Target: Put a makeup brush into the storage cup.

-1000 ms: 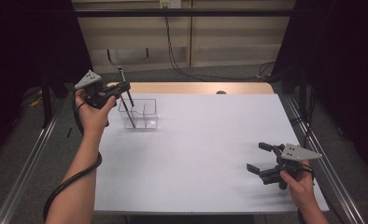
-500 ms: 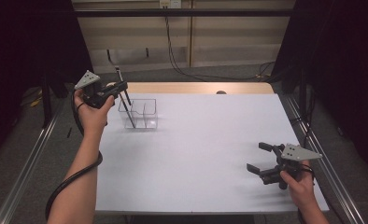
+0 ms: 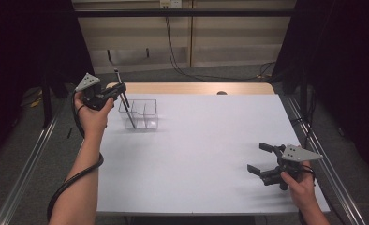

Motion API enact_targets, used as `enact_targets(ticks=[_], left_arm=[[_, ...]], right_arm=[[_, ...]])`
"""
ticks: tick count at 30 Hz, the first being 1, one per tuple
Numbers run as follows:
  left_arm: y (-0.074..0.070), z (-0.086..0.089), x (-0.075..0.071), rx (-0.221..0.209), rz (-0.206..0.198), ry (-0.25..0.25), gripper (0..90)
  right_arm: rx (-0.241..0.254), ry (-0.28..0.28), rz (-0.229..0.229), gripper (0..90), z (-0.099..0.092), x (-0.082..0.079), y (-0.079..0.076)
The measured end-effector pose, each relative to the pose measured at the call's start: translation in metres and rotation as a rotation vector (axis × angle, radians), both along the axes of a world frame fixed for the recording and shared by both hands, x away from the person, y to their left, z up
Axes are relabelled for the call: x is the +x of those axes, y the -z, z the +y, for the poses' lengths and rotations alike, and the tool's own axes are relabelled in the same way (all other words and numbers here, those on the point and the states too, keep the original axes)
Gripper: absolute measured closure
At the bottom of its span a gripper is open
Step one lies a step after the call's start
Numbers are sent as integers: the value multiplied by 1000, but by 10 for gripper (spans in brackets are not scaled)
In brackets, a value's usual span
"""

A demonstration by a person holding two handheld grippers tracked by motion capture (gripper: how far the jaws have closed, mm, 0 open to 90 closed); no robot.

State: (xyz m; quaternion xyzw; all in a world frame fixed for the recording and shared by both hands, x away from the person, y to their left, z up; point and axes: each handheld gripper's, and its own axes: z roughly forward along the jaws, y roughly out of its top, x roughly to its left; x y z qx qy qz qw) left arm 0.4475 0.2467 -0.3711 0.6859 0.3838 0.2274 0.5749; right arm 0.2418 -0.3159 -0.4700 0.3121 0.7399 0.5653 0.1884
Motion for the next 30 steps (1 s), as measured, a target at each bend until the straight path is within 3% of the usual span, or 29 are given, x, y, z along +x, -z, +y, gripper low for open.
enact_targets(ticks=[9, 30], left_arm=[[5, 1, 1, 29, 10, -15, 838], [14, 0, 1, 29, 22, -22, 838]], right_arm=[[0, -2, 0, 19, 0, 0, 0], [-2, -6, -2, 18, 1, 0, 0]])
